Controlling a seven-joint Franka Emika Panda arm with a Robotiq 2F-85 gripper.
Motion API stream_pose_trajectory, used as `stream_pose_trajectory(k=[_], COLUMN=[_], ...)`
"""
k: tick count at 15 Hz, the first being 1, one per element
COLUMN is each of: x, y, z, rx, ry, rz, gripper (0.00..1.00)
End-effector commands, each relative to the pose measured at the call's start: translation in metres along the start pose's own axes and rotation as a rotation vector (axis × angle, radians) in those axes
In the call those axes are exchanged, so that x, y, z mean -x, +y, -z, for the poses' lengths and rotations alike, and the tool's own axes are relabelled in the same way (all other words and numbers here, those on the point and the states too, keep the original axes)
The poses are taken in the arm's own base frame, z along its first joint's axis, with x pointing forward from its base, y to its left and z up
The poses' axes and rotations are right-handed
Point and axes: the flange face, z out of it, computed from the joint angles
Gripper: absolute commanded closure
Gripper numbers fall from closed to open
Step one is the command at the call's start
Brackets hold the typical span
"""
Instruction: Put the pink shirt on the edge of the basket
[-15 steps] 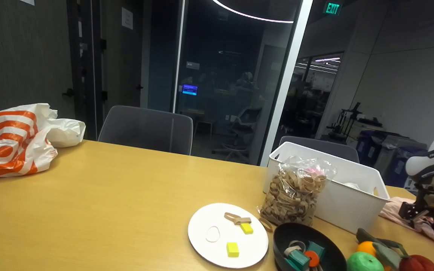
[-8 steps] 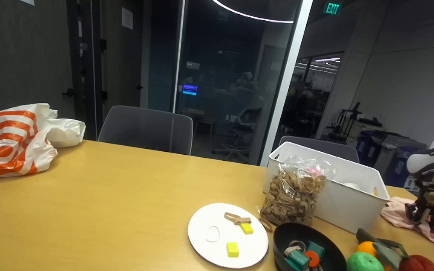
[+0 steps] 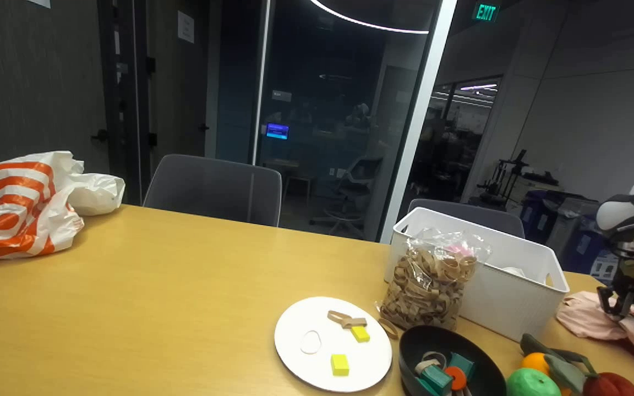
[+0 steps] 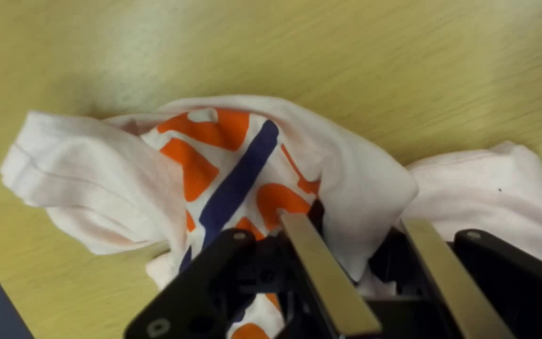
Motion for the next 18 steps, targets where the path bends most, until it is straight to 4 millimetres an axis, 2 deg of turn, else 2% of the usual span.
stream_pose_trajectory(k=[1, 6, 9, 15, 18], x=[0.028, 0.070, 0.084, 0.105, 0.111], y=[0.010, 0.027, 0.036, 0.060, 0.049], z=[0.059, 0.131, 0.164, 0.191, 0.203], rx=[0.027, 0.008, 0.024, 0.174, 0.238], ry=[-0.084, -0.205, -0.187, -0.172, -0.120], rz=[-0.070, -0.084, -0.158, -0.376, -0.378], gripper=[0.92, 0.92, 0.93, 0.93, 0.92])
